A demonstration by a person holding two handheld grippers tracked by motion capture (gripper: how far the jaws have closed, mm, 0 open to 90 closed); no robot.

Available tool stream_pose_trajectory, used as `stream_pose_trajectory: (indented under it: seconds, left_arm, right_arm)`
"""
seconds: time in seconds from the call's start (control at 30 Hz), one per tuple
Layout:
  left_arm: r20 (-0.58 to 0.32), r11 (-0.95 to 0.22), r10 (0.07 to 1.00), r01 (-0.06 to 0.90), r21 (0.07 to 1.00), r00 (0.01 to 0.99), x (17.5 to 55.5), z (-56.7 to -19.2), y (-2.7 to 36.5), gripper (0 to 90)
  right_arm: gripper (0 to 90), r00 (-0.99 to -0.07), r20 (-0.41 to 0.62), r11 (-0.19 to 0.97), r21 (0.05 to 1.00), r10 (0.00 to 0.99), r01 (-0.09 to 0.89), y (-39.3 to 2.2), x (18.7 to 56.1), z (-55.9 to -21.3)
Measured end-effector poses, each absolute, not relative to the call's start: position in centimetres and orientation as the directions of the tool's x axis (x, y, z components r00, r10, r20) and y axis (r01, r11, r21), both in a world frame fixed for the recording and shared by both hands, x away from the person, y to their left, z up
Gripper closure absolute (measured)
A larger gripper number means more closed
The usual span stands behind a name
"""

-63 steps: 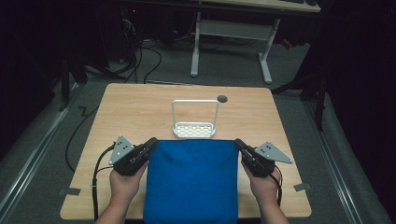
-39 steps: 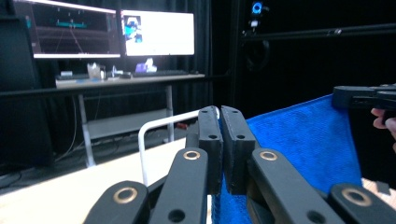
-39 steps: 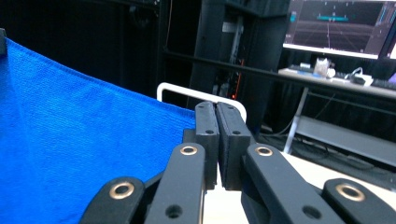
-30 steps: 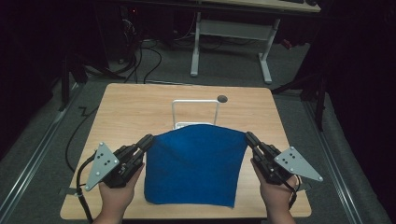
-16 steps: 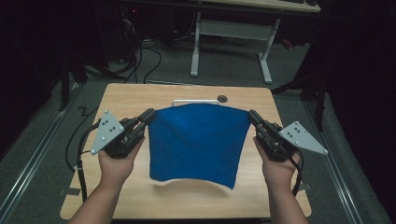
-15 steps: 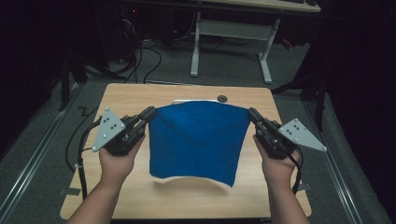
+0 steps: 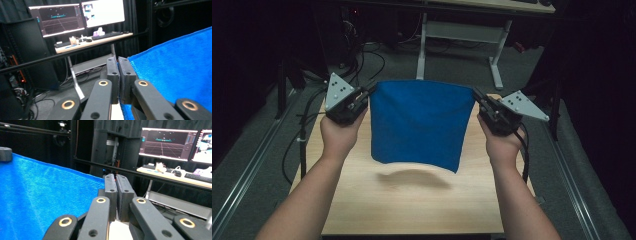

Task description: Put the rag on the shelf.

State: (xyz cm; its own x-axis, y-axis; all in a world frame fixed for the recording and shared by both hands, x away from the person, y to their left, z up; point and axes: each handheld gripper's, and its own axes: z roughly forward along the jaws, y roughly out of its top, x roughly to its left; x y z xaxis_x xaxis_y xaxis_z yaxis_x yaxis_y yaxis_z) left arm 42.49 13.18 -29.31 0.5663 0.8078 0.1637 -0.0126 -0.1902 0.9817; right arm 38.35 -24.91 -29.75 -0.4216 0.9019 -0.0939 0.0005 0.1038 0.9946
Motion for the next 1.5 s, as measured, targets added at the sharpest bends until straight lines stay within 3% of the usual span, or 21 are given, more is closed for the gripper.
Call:
stream_pose_trajectory:
  seconds: [0.2, 0.63, 0.73, 0.97, 1.23, 1.5]
  left_arm:
    - [0.179, -0.232, 0.829, 0.035, 0.972, 0.53, 45.7, -29.2, 12.8, 88.4]
    - [0.253, -0.313, 0.841, 0.048, 0.949, 0.479, 51.6, -27.8, 11.6, 88.3]
    - [0.308, -0.383, 0.827, 0.071, 0.921, 0.47, 53.2, -28.8, 10.9, 88.2]
    - [0.318, -0.444, 0.823, 0.184, 0.877, 0.471, 55.9, -33.2, 9.8, 87.9]
    - [0.271, -0.468, 0.802, 0.279, 0.838, 0.532, 56.8, -38.5, 9.7, 87.4]
    - [0.054, -0.327, 0.831, 0.408, 0.853, 0.554, 56.4, -43.2, 11.5, 87.4]
  right_arm:
    - [88.9, -0.399, -0.06, 0.085, 0.995, 0.915, 0.046, -25.3, 41.8, -29.2]
    - [89.0, -0.359, -0.077, 0.111, 0.991, 0.93, 0.076, -25.3, 48.4, -27.5]
    - [89.0, -0.349, -0.097, 0.141, 0.985, 0.932, 0.104, -25.5, 50.2, -28.0]
    - [89.0, -0.34, -0.099, 0.18, 0.96, 0.935, 0.216, -25.3, 53.4, -31.5]
    - [88.9, -0.367, -0.012, 0.154, 0.921, 0.93, 0.359, -25.3, 54.8, -37.2]
    - [88.8, -0.388, 0.041, 0.148, 0.883, 0.921, 0.445, -25.7, 54.1, -42.6]
